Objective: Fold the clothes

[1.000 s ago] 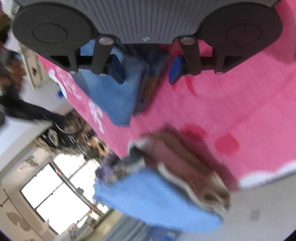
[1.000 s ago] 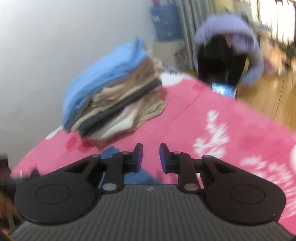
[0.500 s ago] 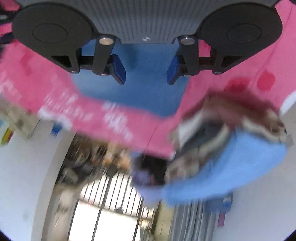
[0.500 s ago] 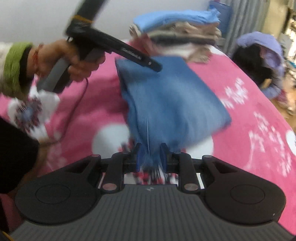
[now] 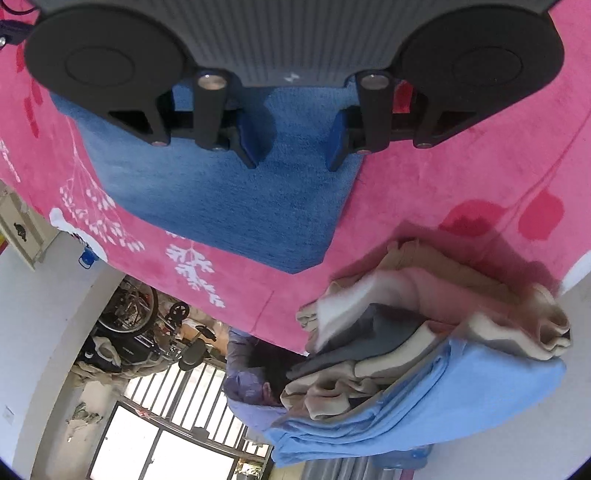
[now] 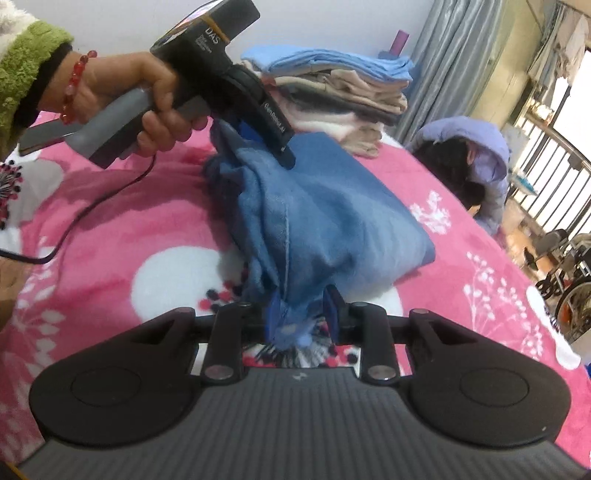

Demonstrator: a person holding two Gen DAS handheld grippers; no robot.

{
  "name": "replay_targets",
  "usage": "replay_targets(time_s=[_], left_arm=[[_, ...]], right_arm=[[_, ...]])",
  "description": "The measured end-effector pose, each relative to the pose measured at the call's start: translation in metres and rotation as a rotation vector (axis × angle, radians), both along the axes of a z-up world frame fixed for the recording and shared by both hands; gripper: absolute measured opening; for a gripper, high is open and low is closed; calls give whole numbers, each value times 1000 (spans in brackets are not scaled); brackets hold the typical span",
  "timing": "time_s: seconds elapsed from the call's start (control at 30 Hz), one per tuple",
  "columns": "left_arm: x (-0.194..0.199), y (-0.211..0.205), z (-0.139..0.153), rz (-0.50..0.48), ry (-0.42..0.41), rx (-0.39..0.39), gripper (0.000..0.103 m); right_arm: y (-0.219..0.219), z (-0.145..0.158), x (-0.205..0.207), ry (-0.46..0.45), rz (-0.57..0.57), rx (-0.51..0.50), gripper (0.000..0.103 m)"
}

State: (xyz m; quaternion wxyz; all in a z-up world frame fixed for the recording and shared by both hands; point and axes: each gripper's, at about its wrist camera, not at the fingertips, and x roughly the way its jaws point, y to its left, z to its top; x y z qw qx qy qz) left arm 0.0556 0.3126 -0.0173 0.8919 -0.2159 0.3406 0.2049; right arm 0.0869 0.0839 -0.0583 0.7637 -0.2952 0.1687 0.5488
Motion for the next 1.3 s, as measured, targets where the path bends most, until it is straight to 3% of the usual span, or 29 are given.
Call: replay_targets(time_s=[0.13,0.33,0.43,0.53,0.6,0.73,0.83,0.93,1.03,1.07,1.1,1.17,1.23,1.3], left_arm=[[3,1,-2,-3,6,8,41],[3,4,-4,-6,-3,-7,41],[3,4,-5,-11,-6,2,41],[4,5,-6,-11,-9,-1,41],[4,5,-7,-16,-8,5,41],[3,5,-7,-22,-14,9,41],[3,6,-8,-19,-16,4,42],[3,7,-8,-15,-16,-2,42],[2,9,-5,-4,-23,-28,42],[1,12,-3,3,-33,-54,42],[-1,15,0,12,-43,-80,43],[-6,19,6,21,-67,-122,47],[-7,20,7,12,-61,-119,48],[-6,18,4,-9,-49,-97,48]], right_arm=[[8,-8,2,-3,27,-1,25],[15,-36,8,91,-8,-66,23],[19,-33,5,75,5,-70,23],[25,-35,-5,-7,56,-94,24],[24,-37,-5,-25,56,-105,15],[7,-24,18,98,-104,-61,0],[-12,-25,43,121,-272,-73,0],[-33,-27,74,280,-377,-65,0],[-47,-26,108,597,-403,52,4],[-50,-26,121,712,-413,94,16],[-52,-27,134,827,-422,138,35],[-54,-34,165,1059,-451,238,56],[-50,-47,192,1264,-455,339,67],[-36,-59,212,1415,-449,371,85]])
